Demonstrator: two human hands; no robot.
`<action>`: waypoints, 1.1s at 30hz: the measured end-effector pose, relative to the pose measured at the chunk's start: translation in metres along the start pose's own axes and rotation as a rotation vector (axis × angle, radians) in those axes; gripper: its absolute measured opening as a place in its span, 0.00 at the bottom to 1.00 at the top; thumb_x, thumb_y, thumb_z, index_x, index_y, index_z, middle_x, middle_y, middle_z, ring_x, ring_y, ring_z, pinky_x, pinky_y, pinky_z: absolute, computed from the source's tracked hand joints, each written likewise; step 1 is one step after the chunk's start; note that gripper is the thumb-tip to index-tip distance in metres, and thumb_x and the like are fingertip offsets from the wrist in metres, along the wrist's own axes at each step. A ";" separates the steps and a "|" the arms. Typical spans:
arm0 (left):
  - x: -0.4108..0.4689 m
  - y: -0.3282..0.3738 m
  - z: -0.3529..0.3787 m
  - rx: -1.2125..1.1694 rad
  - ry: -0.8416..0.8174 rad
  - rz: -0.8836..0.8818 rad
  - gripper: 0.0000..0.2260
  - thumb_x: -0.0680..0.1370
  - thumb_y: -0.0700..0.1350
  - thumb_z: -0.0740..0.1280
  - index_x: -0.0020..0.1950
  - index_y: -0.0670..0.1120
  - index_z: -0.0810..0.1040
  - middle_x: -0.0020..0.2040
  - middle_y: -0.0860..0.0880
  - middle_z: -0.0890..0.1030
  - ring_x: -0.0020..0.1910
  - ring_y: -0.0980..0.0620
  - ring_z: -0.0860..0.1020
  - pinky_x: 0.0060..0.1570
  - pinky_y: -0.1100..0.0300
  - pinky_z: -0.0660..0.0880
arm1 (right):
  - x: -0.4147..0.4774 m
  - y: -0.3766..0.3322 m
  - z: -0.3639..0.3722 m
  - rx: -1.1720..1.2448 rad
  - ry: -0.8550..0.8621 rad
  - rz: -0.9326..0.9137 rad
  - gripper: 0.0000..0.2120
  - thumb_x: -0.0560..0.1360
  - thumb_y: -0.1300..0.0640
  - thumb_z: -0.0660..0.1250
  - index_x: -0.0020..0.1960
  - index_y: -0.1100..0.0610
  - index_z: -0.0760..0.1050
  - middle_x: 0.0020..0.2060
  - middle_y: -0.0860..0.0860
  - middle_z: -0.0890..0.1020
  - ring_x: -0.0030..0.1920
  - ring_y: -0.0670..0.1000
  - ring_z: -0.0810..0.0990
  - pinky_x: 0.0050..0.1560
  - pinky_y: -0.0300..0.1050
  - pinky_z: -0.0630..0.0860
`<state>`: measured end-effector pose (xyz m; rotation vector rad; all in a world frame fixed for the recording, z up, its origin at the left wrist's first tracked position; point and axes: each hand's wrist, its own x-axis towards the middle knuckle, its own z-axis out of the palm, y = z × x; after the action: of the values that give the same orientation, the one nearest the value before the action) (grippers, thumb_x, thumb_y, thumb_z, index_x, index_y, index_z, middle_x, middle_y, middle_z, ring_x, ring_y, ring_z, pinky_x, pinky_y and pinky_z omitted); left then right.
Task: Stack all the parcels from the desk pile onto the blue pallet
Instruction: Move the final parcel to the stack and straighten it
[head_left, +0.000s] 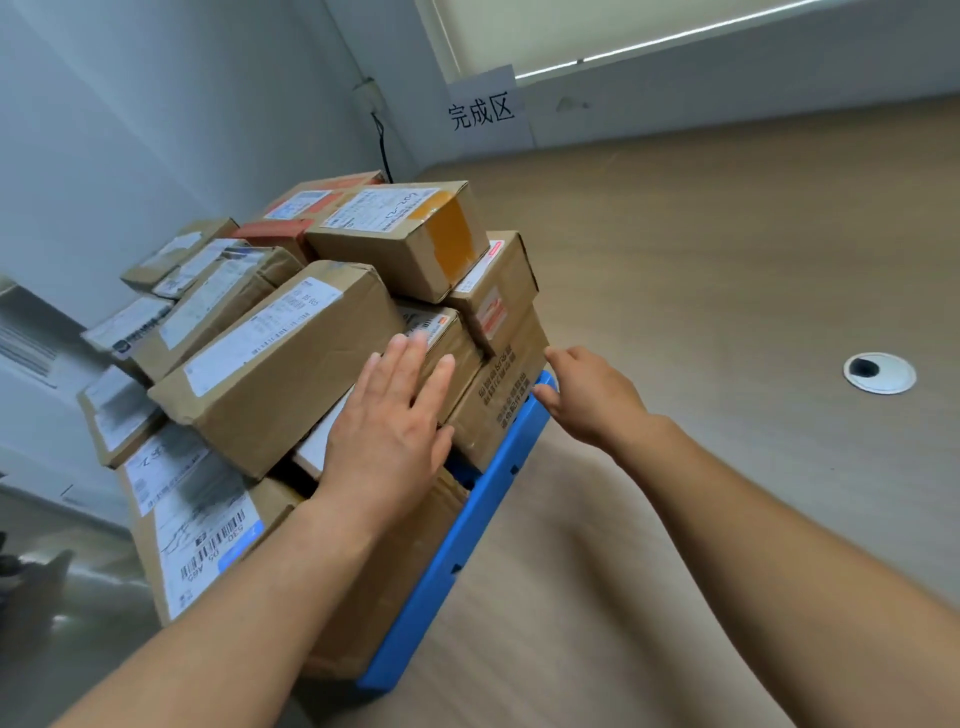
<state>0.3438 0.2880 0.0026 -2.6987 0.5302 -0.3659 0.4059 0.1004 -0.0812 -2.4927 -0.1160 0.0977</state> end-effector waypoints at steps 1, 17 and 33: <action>0.002 -0.002 0.002 0.004 -0.018 -0.008 0.31 0.69 0.46 0.75 0.69 0.41 0.71 0.70 0.36 0.67 0.70 0.38 0.66 0.68 0.46 0.58 | 0.007 0.004 0.001 0.007 0.000 0.014 0.19 0.79 0.49 0.58 0.67 0.55 0.66 0.60 0.54 0.73 0.59 0.56 0.72 0.52 0.50 0.72; 0.008 -0.014 0.005 -0.164 -0.039 -0.076 0.29 0.78 0.48 0.63 0.76 0.43 0.56 0.74 0.43 0.62 0.73 0.46 0.61 0.68 0.59 0.52 | 0.091 0.019 0.015 0.222 -0.053 0.006 0.16 0.77 0.62 0.58 0.64 0.56 0.68 0.60 0.55 0.76 0.57 0.57 0.75 0.56 0.51 0.73; 0.001 -0.022 0.010 -0.277 -0.012 -0.088 0.21 0.78 0.38 0.62 0.71 0.39 0.67 0.69 0.42 0.70 0.69 0.44 0.68 0.68 0.54 0.60 | 0.081 0.028 -0.004 0.411 0.139 0.101 0.18 0.80 0.59 0.51 0.67 0.59 0.69 0.63 0.58 0.75 0.64 0.59 0.71 0.60 0.47 0.67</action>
<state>0.3543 0.3098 0.0024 -2.9969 0.4914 -0.3194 0.4882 0.0844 -0.0986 -2.0864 0.0814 -0.0109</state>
